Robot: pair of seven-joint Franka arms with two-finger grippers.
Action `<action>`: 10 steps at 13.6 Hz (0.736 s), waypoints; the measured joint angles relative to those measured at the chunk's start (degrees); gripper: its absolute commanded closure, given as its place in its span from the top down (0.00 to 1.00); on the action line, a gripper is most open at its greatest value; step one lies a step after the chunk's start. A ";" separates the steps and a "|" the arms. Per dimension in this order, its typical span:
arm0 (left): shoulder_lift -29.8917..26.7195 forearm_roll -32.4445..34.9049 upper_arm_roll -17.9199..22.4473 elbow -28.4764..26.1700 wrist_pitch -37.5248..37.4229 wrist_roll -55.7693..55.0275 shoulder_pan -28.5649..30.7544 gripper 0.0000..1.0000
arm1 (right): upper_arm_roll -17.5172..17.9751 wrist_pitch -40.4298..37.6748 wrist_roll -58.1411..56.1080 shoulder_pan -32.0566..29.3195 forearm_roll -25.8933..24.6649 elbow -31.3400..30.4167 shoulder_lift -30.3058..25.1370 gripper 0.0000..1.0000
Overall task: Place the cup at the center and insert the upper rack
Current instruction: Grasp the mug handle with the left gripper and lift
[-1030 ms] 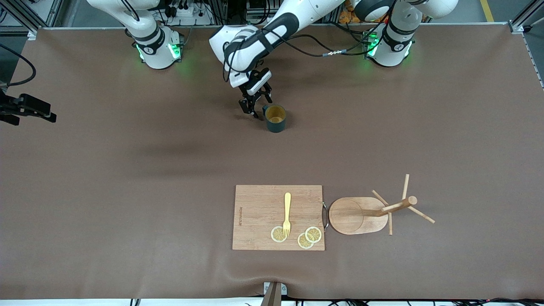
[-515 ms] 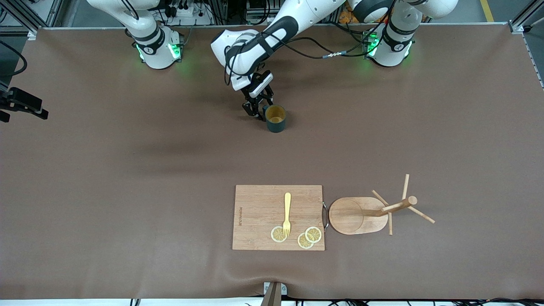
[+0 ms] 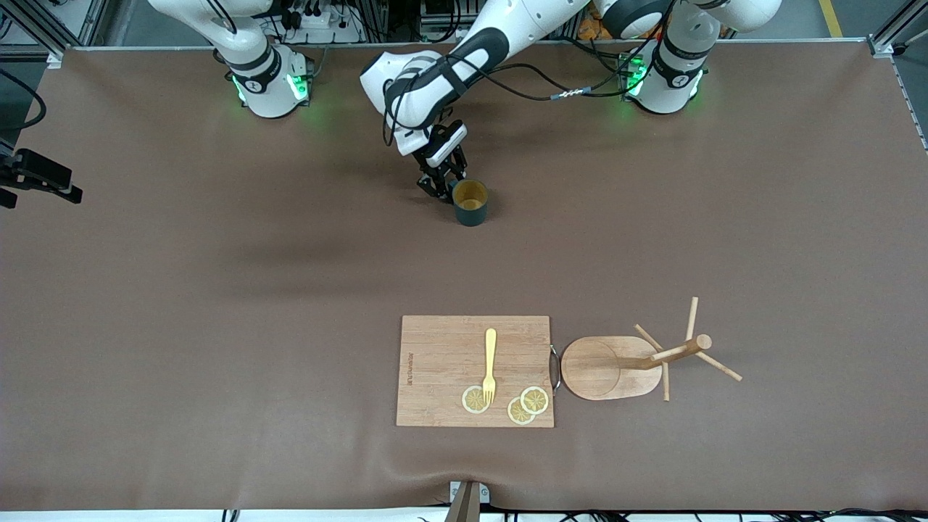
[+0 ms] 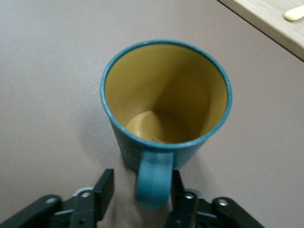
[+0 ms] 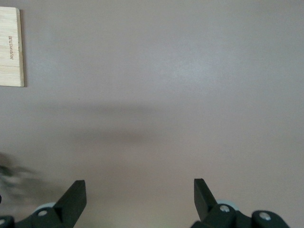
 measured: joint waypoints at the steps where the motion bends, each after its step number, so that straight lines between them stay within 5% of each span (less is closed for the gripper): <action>1: 0.00 0.00 0.00 0.00 0.00 0.00 -0.02 0.11 | 0.00 -0.01 0.00 0.00 0.00 0.00 0.00 1.00; 3: 0.00 0.00 0.00 0.01 -0.03 0.00 -0.04 0.00 | 0.00 -0.03 0.00 0.00 0.00 0.00 0.00 1.00; 10: -0.02 0.00 0.14 0.80 -0.03 0.00 -0.05 0.00 | 0.04 -0.08 0.00 0.00 0.00 -0.01 0.07 1.00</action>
